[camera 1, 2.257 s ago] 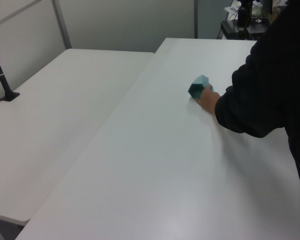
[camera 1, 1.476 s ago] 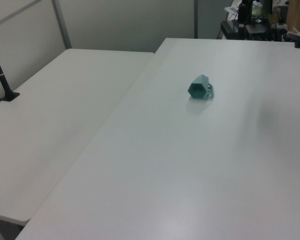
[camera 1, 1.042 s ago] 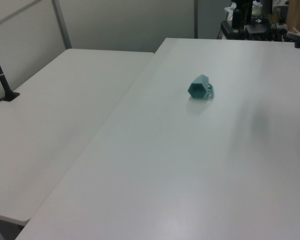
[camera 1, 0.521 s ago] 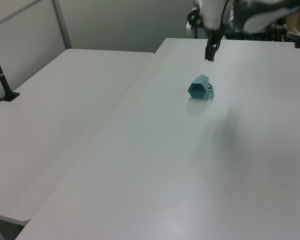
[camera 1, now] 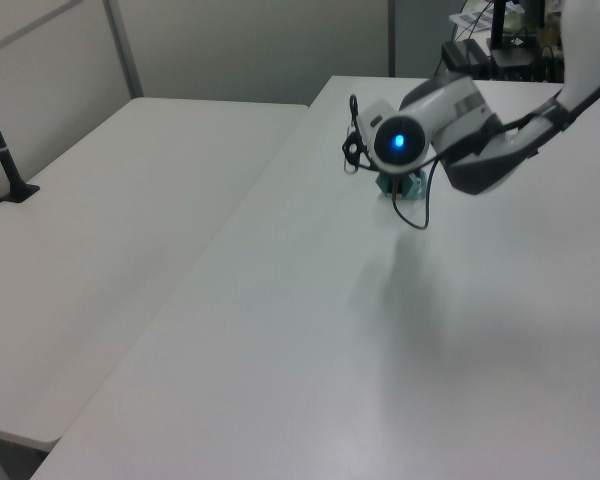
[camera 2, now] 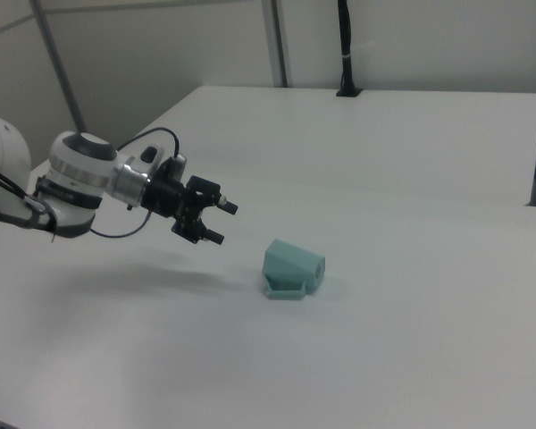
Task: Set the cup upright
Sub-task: 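Move the open gripper down toward the rim of the lying teal cup, then close the gripper on the cup rim and lift it off the table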
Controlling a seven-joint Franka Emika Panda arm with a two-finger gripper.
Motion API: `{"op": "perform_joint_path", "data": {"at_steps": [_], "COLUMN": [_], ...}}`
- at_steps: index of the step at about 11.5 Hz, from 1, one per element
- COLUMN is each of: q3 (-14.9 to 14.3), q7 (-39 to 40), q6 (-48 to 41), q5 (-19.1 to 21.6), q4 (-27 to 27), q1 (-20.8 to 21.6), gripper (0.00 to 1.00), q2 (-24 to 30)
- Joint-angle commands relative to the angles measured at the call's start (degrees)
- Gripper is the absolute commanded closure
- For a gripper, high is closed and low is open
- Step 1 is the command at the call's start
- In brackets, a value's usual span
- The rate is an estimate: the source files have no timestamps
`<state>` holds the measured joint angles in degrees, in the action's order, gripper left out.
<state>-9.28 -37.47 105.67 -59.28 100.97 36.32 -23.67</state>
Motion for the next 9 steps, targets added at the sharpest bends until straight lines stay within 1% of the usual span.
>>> {"op": "perform_joint_path", "data": {"at_steps": [1,4,9], "q3": [0.22,0.22,0.22], "q7": [-0.32,-0.85,-0.76], "q6": [0.06,2.33,5.05], "q5": [-2.94,-4.34,-4.7], "q4": [-2.18,-3.58,-3.85], "q1": [-1.16,-5.45,-8.28], "gripper": [0.0,0.0,0.0], "q2": [-3.84,-7.7,-8.85]}}
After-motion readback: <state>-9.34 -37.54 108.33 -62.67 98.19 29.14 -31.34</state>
